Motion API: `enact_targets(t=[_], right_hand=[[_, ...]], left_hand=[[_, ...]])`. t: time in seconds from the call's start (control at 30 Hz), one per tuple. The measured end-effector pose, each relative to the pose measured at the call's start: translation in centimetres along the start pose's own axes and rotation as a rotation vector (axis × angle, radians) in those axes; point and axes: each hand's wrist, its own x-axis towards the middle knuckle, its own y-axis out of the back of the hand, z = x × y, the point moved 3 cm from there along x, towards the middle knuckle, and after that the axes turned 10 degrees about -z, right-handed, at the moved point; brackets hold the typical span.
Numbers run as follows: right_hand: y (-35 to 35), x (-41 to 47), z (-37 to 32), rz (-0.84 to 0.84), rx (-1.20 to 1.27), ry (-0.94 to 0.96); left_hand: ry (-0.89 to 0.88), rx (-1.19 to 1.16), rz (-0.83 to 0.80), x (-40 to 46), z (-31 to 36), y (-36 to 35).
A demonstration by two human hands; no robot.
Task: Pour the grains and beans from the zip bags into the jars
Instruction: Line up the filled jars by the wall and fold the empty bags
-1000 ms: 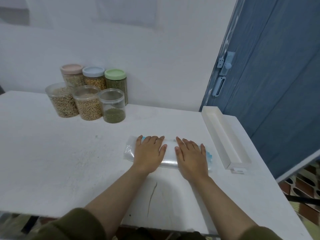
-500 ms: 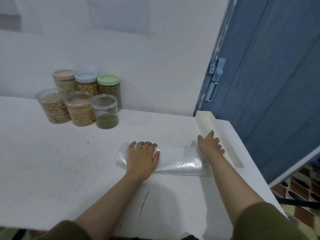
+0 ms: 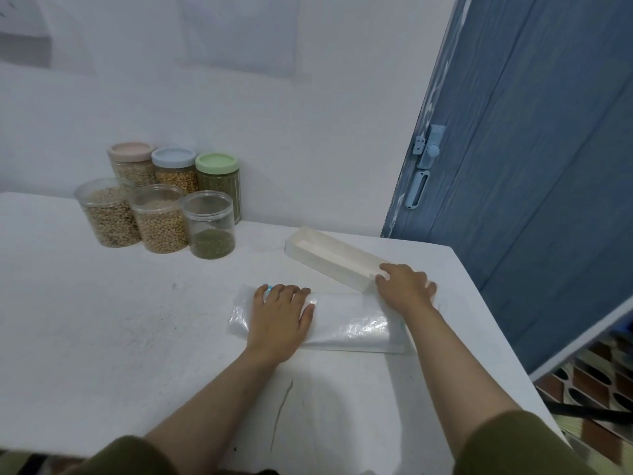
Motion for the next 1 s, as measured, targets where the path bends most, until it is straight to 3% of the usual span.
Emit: enact_targets(t=[0.1, 0.33, 0.47, 0.57, 0.73, 0.87, 1.0], right_hand=[[-0.8, -0.3, 0.5, -0.066, 0.065, -0.047], [-1.0, -0.7, -1.2, -0.093, 0.179, 0.286], [-1.1, -1.5, -2.3, -0.082, -0.016, 0.44], [-1.4, -2.0, -1.9, 0.033, -0.127, 0.435], [-3.9, -5.5, -2.0, 0.433, -0.036, 0.473], [-6.5, -6.3, -0.6, 0.16, 0.084, 0.415], [-6.6, -6.4, -0.2, 0.054, 0.001, 0.397]], left_hand=[[0.001, -0.004, 0.004, 0.0, 0.1, 0.0], [0.003, -0.009, -0.02, 0.0, 0.1, 0.3], [0.016, -0.035, -0.036, 0.0, 0.1, 0.6], [0.013, -0.076, -0.049, -0.4, 0.0, 0.8], [0.019, -0.108, -0.05, -0.8, 0.2, 1.4], [0.124, -0.137, -0.133, -1.1, 0.4, 2.5], [0.187, -0.048, -0.257, -1.0, 0.7, 2.9]])
